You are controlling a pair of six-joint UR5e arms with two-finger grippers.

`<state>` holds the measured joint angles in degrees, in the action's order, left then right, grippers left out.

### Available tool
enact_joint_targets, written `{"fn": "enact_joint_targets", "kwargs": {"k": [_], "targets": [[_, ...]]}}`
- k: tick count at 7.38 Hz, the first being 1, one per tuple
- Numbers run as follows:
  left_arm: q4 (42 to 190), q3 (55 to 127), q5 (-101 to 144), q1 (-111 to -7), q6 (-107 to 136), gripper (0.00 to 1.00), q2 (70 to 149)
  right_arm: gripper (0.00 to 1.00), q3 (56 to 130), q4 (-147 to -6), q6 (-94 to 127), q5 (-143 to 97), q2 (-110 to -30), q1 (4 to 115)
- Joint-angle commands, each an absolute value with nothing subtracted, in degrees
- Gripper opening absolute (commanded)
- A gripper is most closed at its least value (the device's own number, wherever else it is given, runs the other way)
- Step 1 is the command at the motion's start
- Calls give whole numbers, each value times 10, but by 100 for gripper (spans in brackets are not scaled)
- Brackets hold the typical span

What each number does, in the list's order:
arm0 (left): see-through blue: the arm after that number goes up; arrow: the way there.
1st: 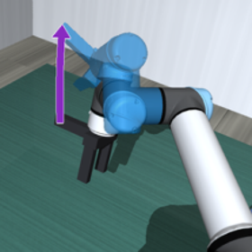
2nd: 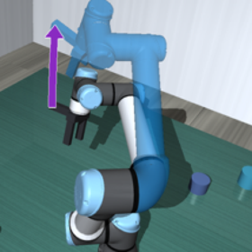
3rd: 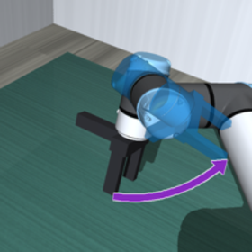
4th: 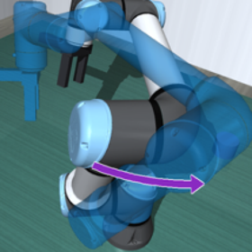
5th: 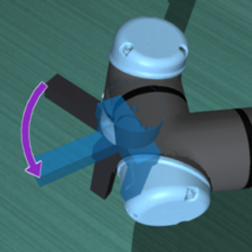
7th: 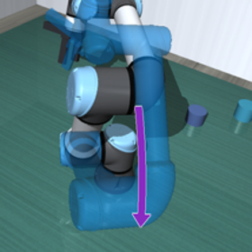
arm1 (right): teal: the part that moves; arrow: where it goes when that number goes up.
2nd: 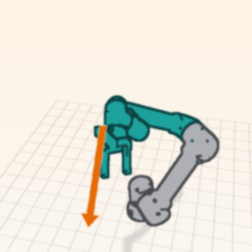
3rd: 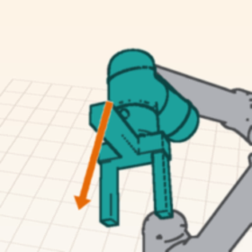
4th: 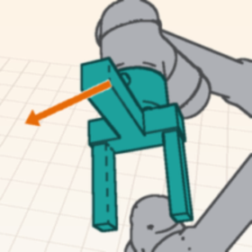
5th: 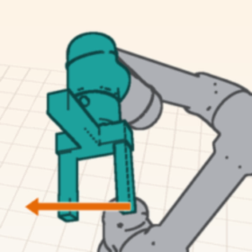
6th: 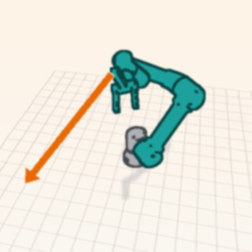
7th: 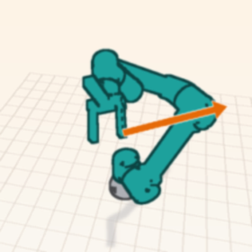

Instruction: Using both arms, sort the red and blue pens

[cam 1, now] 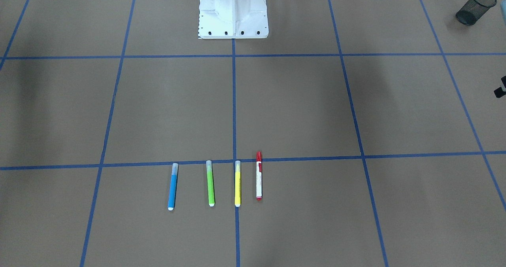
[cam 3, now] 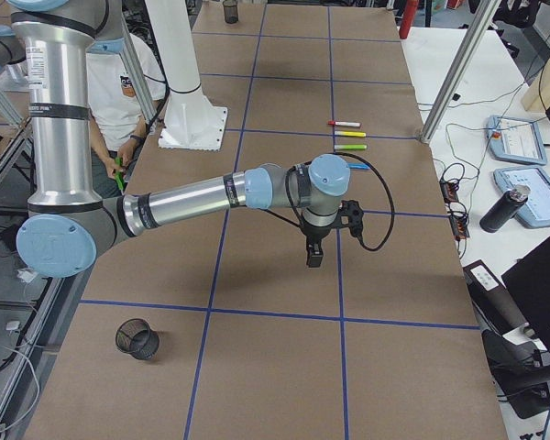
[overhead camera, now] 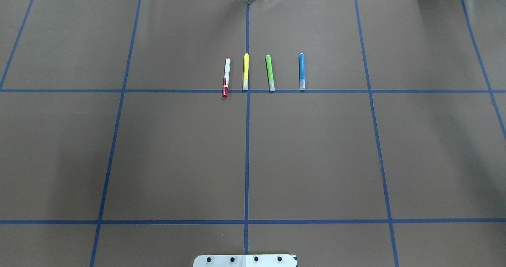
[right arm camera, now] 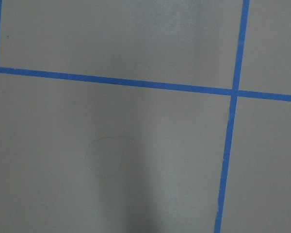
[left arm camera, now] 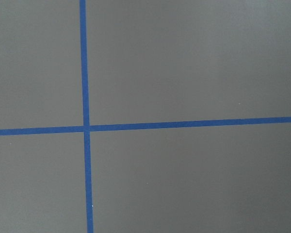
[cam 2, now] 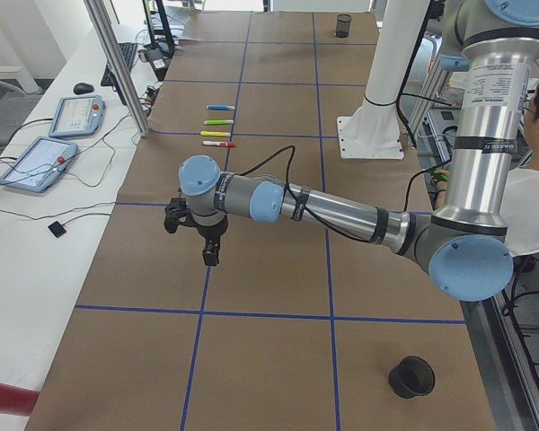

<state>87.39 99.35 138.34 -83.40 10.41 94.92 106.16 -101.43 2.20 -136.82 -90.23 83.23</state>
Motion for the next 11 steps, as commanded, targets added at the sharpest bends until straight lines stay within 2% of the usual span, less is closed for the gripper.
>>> {"fn": "enact_joint_targets", "kwargs": {"k": [1,5,6,9,11], "targets": [[874,1000,1383,-826,119,100,952,100,1063,-995,22,-1368,-904,832],[911,1024,1383,-786,142,100,954,100,1058,-952,24,-1366,-911,818],[910,1039,1382,-747,153,99,966,100,1056,-948,24,-1364,-904,805],[915,1030,1340,-660,209,99,1046,100,1060,-948,33,-1366,-902,800],[914,977,1313,-600,294,99,1139,100,1062,-948,34,-1368,-897,799]]}}
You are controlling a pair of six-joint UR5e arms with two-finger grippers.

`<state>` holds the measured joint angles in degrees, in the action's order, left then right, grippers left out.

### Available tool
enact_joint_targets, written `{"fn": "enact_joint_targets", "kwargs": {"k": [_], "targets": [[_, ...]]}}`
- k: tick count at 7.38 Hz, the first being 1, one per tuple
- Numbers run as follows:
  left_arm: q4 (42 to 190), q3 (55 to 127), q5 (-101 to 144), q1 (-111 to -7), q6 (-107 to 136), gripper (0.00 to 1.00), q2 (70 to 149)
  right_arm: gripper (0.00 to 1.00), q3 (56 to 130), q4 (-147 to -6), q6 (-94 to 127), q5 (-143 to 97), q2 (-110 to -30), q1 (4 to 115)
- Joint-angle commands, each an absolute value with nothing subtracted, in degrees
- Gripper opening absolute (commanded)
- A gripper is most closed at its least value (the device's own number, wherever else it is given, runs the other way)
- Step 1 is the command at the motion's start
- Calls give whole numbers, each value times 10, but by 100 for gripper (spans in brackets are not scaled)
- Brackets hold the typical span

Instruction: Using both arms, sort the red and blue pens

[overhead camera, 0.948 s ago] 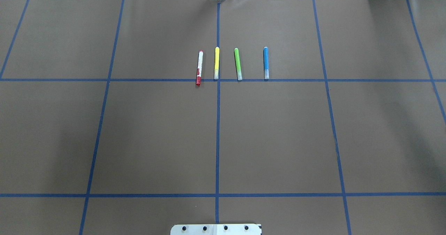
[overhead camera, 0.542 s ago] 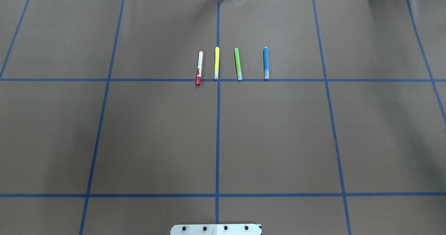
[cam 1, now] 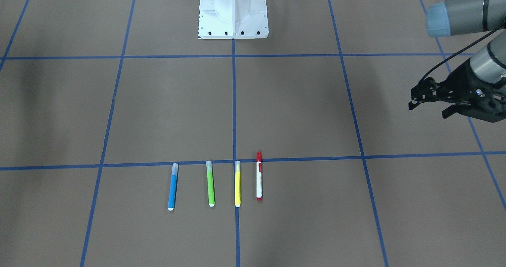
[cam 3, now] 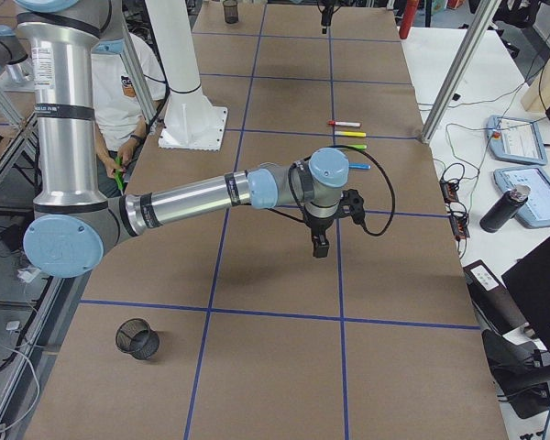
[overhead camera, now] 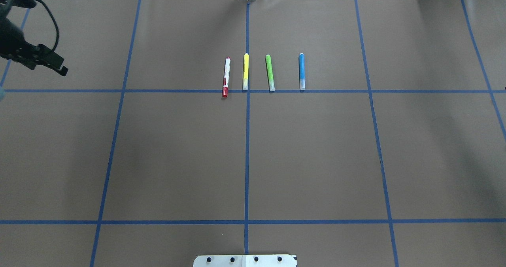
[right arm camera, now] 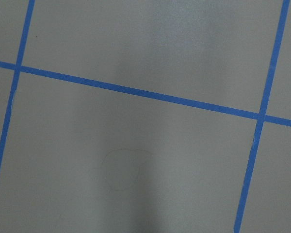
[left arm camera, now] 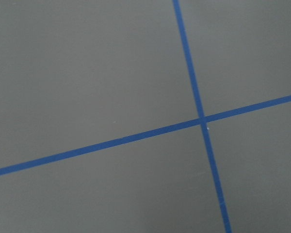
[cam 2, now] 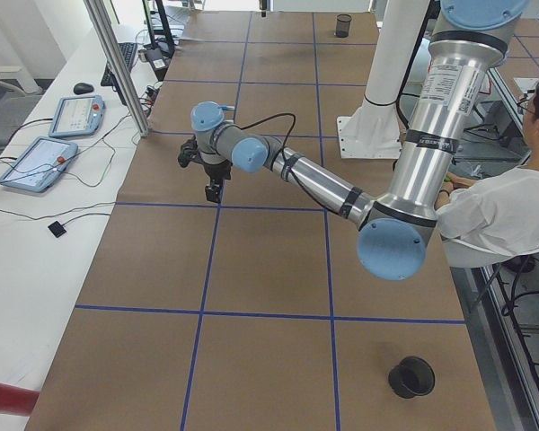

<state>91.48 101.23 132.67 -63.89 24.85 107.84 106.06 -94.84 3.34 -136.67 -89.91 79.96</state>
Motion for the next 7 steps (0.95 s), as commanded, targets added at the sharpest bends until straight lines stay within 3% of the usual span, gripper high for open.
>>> {"fn": "enact_joint_targets", "kwargs": {"k": [1,5,7], "targets": [[914,920,1312,-569,319,99,1203,100,1063,-948,33,-1368,-896,798],[933,794,1271,-511,362,95,1321,100,1071,-927,50,-1364,-890,777],[1015,728,1270,-490,451,99,1349,100,1070,-906,49,-1365,-897,777]]}}
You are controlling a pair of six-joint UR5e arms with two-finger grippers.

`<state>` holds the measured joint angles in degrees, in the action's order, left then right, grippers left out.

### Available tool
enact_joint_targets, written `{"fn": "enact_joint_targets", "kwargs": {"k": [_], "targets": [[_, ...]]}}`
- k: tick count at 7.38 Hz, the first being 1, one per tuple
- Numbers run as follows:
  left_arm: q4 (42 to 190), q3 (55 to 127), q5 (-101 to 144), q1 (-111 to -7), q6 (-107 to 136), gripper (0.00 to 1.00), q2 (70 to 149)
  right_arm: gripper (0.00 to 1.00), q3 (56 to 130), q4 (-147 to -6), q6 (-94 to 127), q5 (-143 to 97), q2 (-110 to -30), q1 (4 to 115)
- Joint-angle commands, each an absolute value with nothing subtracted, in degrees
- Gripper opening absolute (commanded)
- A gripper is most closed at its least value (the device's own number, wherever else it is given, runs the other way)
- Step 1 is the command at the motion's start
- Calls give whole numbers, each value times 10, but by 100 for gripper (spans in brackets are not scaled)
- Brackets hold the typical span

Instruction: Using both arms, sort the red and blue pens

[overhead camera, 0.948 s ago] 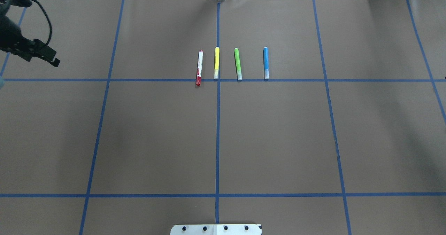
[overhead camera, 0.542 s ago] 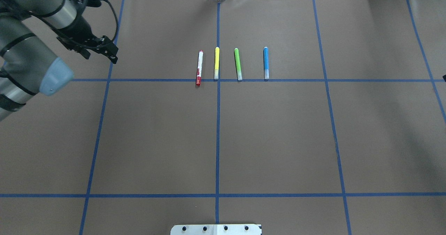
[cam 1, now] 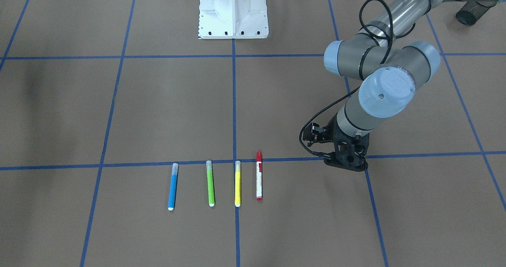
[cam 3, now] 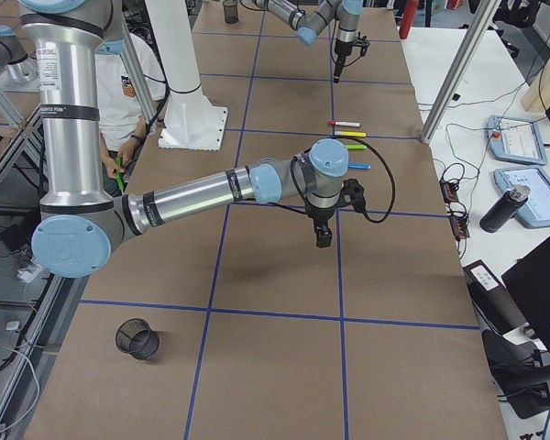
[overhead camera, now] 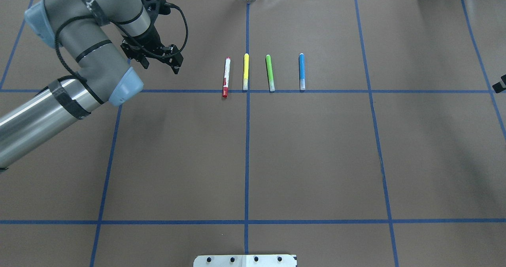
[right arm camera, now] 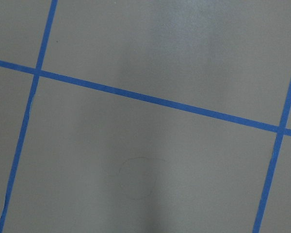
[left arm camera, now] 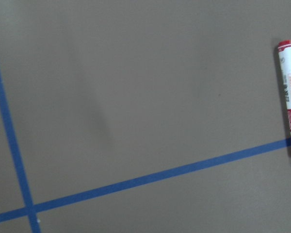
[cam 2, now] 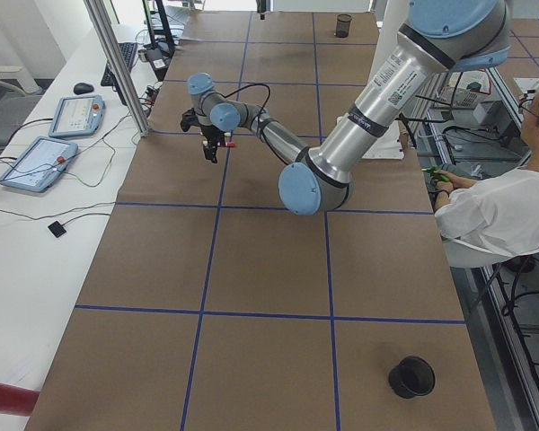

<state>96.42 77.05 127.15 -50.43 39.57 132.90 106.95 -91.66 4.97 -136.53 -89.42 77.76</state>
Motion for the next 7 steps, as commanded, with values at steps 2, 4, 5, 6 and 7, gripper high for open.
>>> {"fn": "enact_joint_targets", "kwargs": {"k": [2,4,5,6,7], "targets": [[1038,640,1254,-479,460,99,1419,100,1071,-906,59,-1364,-894,766],[1044,622,1206,-457,482,94,1444,100,1072,-904,64,-1367,-897,766],[1044,593,1196,-450,483,89,1468,100,1072,-904,65,-1367,-897,766],[1045,580,1196,-450,483,86,1478,100,1072,-904,65,-1367,-898,766],[1047,571,1193,-447,483,84,1484,100,1071,-904,65,-1368,-898,765]]}}
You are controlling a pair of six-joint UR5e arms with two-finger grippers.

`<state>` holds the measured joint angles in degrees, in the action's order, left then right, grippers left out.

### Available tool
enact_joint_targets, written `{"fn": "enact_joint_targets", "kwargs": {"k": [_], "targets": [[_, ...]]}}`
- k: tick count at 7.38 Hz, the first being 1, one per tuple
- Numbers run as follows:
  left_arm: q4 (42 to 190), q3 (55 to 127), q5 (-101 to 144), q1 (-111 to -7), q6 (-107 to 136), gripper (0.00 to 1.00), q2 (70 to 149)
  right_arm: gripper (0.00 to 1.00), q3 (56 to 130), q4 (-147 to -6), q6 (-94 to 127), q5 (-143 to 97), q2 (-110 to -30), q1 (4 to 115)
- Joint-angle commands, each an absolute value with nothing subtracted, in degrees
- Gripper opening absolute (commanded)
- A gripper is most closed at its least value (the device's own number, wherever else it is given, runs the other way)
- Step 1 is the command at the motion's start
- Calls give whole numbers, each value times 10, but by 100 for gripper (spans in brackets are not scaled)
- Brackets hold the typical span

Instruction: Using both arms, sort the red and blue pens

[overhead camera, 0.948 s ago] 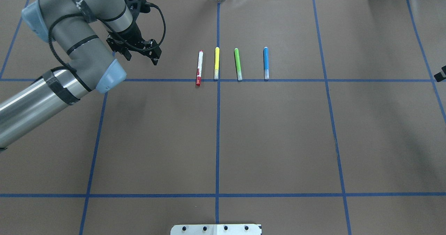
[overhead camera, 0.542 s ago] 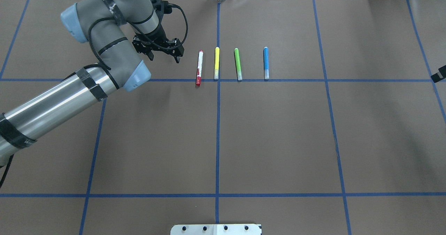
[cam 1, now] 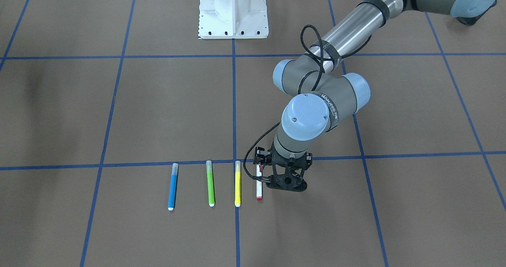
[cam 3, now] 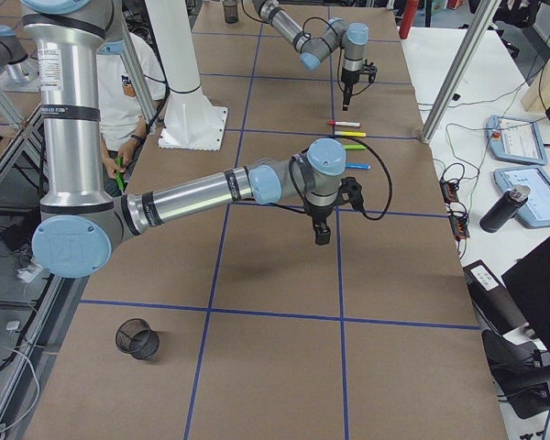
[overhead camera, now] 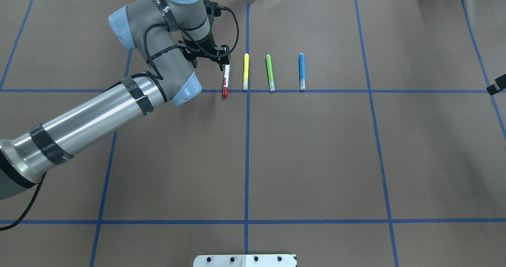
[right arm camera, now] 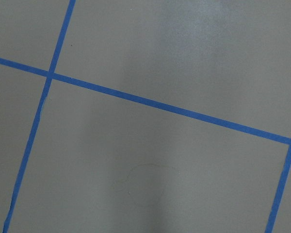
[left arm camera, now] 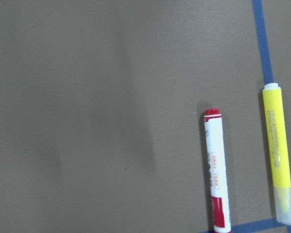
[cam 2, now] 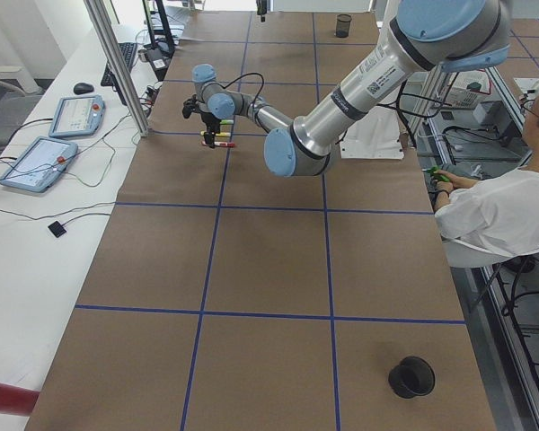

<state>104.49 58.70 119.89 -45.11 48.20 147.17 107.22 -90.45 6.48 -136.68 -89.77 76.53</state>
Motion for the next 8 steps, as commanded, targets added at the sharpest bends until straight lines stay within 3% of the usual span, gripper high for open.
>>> {"fn": "enact_joint_targets", "kwargs": {"k": [1,8], "targets": [[1079,537,1150,-437,484,84,1499,100,1068,-904,65,-1367,-898,764],[1109,400,1140,-427,499,77,1574,100,1057,-905,67,-1371,-904,747]]}}
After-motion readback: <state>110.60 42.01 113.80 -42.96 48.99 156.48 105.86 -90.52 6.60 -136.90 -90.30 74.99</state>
